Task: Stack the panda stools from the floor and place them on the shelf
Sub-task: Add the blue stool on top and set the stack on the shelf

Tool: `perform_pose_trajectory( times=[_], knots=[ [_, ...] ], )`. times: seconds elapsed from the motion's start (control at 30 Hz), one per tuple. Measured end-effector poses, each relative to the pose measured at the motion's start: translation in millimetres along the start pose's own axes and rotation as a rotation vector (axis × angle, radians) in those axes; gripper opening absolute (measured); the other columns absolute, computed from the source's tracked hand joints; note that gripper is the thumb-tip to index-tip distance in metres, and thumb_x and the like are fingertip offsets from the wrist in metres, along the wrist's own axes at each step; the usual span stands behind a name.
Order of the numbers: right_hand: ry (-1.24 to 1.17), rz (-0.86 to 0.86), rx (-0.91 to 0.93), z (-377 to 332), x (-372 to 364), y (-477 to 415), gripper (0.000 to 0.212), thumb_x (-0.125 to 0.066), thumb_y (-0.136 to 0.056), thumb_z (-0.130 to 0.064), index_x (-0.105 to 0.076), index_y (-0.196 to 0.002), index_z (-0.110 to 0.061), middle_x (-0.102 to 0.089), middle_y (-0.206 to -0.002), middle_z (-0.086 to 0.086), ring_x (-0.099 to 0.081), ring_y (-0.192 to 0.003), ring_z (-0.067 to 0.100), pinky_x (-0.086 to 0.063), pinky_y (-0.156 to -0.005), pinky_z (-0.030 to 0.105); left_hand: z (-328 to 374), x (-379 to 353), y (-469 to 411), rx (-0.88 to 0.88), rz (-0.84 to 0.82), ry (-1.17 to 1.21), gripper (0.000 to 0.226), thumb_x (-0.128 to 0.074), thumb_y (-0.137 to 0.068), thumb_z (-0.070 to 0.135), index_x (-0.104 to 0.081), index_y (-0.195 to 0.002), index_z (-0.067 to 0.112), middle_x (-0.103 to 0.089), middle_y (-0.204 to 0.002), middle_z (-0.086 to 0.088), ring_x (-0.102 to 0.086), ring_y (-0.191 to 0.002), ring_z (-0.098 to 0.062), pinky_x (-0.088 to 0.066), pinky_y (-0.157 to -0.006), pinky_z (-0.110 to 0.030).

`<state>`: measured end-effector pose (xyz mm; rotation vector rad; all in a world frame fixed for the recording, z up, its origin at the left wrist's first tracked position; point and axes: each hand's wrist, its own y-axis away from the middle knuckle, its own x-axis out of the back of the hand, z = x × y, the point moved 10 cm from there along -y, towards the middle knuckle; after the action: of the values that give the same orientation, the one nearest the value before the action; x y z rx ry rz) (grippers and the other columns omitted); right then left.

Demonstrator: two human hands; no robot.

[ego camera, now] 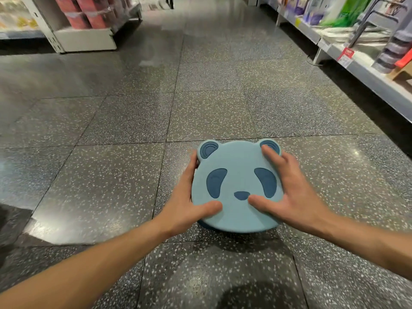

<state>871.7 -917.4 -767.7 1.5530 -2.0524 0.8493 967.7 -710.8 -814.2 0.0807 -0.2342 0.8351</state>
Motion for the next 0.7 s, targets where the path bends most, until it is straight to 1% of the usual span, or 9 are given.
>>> perform_pose_trajectory(
  times=[0.07,0.1,0.17,0.27,0.33,0.43,0.57,0.63,0.7],
  knots=[
    [-0.105,0.090,-0.057,1,12,4,0.101,-0.073,-0.070,-0.065,-0.019,-0.155,-0.053,-0.031,-0.144,-0.018,-0.042,-0.128,-0.009,-0.039,-0.099,0.020,2,0,2,-0.024,-0.028,-0.045,0.125,-0.085,-0.072,0.033,-0.006,-0.169,0.037,-0.046,-0.163,0.001,-0.053,-0.146,-0.019,-0.048,-0.117,-0.052],
    [-0.138,0.124,-0.094,1,20,1,0.098,-0.070,-0.072,-0.067,-0.020,-0.155,-0.051,-0.033,-0.145,-0.017,-0.046,-0.127,-0.001,-0.041,-0.099,0.026,2,-1,4,-0.036,-0.049,-0.075,0.126,-0.085,-0.071,0.031,-0.007,-0.169,0.037,-0.046,-0.163,0.000,-0.053,-0.146,-0.021,-0.047,-0.117,-0.055],
    [-0.080,0.108,-0.065,-11,32,-14,0.085,-0.064,-0.076,-0.068,-0.035,-0.152,-0.044,-0.041,-0.144,-0.012,-0.050,-0.127,0.010,-0.045,-0.101,0.038,5,-7,9,-0.077,-0.094,-0.157,0.127,-0.087,-0.072,0.028,-0.004,-0.169,0.035,-0.047,-0.161,-0.001,-0.054,-0.145,-0.024,-0.048,-0.116,-0.057],
    [0.073,-0.188,0.053,-36,25,-36,0.055,-0.078,-0.082,-0.054,-0.065,-0.132,-0.037,-0.060,-0.133,-0.016,-0.060,-0.117,0.001,-0.051,-0.105,0.039,8,-14,18,-0.143,-0.107,-0.241,0.127,-0.088,-0.076,0.024,-0.002,-0.170,0.027,-0.042,-0.165,-0.004,-0.052,-0.146,-0.030,-0.047,-0.116,-0.059],
    [0.189,-0.425,0.079,-45,10,-39,0.063,-0.086,-0.080,-0.049,-0.061,-0.137,-0.041,-0.059,-0.132,-0.019,-0.057,-0.118,-0.001,-0.049,-0.105,0.031,11,-13,20,-0.170,-0.109,-0.267,0.128,-0.088,-0.076,0.024,-0.002,-0.170,0.026,-0.039,-0.166,-0.008,-0.051,-0.146,-0.032,-0.047,-0.115,-0.060],
    [0.373,-0.584,0.159,-56,-8,-37,0.088,-0.082,-0.078,-0.060,-0.043,-0.153,-0.038,-0.049,-0.140,-0.017,-0.049,-0.123,0.004,-0.041,-0.104,0.024,12,-11,20,-0.190,-0.149,-0.284,0.130,-0.087,-0.074,0.031,-0.001,-0.170,0.019,-0.038,-0.166,-0.010,-0.049,-0.146,-0.032,-0.047,-0.114,-0.058],
    [0.380,-0.588,0.171,-68,-15,-18,0.093,-0.078,-0.077,-0.061,-0.034,-0.155,-0.038,-0.043,-0.144,-0.014,-0.046,-0.127,0.007,-0.039,-0.109,0.027,13,-10,34,-0.192,-0.143,-0.292,0.126,-0.084,-0.074,0.038,-0.004,-0.170,0.020,-0.034,-0.169,-0.007,-0.044,-0.151,-0.030,-0.043,-0.117,-0.056],
    [0.313,-0.563,0.115,-71,-15,-8,0.089,-0.081,-0.074,-0.052,-0.038,-0.151,-0.041,-0.041,-0.144,-0.016,-0.045,-0.129,0.006,-0.041,-0.111,0.031,3,-9,57,-0.151,-0.055,-0.266,0.121,-0.084,-0.077,0.049,-0.008,-0.170,0.031,-0.030,-0.172,0.005,-0.039,-0.155,-0.020,-0.042,-0.120,-0.055],
    [0.238,-0.473,0.039,-74,-12,-2,0.088,-0.085,-0.069,-0.043,-0.044,-0.148,-0.043,-0.044,-0.144,-0.017,-0.047,-0.130,0.007,-0.042,-0.112,0.036,-12,-11,90,-0.026,0.137,-0.121,0.120,-0.087,-0.069,0.067,-0.014,-0.164,0.054,-0.030,-0.171,0.016,-0.037,-0.156,-0.010,-0.041,-0.122,-0.055]
  ],
)
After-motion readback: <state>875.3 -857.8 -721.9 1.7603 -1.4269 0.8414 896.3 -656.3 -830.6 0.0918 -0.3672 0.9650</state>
